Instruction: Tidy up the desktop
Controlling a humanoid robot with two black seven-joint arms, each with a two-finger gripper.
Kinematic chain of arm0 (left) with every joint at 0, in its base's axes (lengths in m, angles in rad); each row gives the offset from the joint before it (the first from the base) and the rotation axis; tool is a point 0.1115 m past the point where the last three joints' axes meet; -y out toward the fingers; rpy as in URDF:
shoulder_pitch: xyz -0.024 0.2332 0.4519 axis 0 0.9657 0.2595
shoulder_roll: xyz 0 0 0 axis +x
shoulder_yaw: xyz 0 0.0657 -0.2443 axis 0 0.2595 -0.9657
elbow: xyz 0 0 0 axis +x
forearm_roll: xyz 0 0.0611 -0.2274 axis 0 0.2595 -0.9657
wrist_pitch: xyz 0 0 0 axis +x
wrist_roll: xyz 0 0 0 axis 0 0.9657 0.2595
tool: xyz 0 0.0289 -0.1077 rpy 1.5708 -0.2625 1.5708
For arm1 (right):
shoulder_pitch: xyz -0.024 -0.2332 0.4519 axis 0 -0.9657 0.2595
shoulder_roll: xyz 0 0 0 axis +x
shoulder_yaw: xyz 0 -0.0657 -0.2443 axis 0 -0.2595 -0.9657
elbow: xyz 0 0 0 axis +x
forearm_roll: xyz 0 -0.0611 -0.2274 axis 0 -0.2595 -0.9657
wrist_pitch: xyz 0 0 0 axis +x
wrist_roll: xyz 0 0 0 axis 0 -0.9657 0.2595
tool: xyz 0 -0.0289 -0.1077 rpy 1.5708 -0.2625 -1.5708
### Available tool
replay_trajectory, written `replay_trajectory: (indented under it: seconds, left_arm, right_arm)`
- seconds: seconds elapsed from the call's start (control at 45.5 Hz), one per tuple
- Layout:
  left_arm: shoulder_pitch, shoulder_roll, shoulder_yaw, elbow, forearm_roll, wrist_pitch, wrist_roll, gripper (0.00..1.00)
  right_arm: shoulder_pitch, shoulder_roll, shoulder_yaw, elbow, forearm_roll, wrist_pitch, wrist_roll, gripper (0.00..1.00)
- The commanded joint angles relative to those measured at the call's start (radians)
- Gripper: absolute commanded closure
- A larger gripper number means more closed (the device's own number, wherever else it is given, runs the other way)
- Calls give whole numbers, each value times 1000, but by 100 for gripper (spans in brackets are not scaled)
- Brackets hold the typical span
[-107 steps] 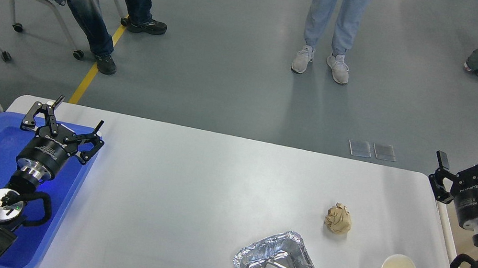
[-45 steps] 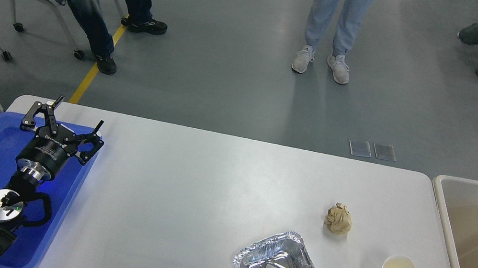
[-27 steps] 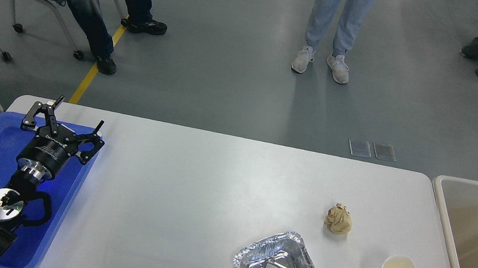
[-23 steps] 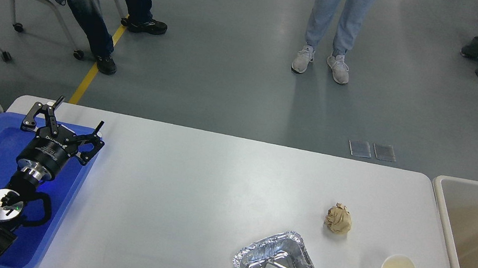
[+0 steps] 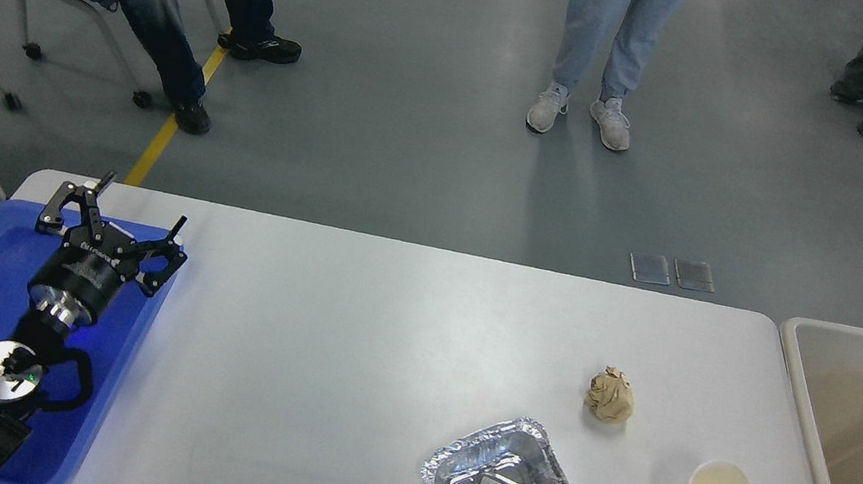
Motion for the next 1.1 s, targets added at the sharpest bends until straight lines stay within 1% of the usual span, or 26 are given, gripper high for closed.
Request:
replay_trajectory:
  seconds: [0.0,0.088,0.154,0.264,0.396,0.572,0.77,0.924,1.078]
  left_arm:
    - [0,0,0,0,0,0,0,0]
    - [0,0,0,0,-1,0,0,0]
    - [0,0,0,0,-1,0,0,0]
    - [0,0,0,0,-1,0,0,0]
    - [0,0,-2,0,-1,0,-2,0]
    - [0,0,0,0,-1,0,-2,0]
    - [0,0,-2,0,-1,0,-2,0]
    - [0,0,0,0,-1,0,-2,0]
    - [0,0,-2,0,-1,0,-2,0]
  right_arm:
    - [290,276,-507,-56,119,27,2,0]
    - [344,364,-693,-50,248,23,3,0]
    - [359,398,-749,-47,285,21,3,0]
    - [358,404,-750,-35,285,23,3,0]
    - [359,404,-750,30,256,23,3,0]
    - [359,408,-740,108,66,23,5,0]
    - [341,436,-640,217,-106,21,3,0]
    - [303,438,-605,254,-120,21,2,0]
    - [283,422,-598,352,-91,30,3,0]
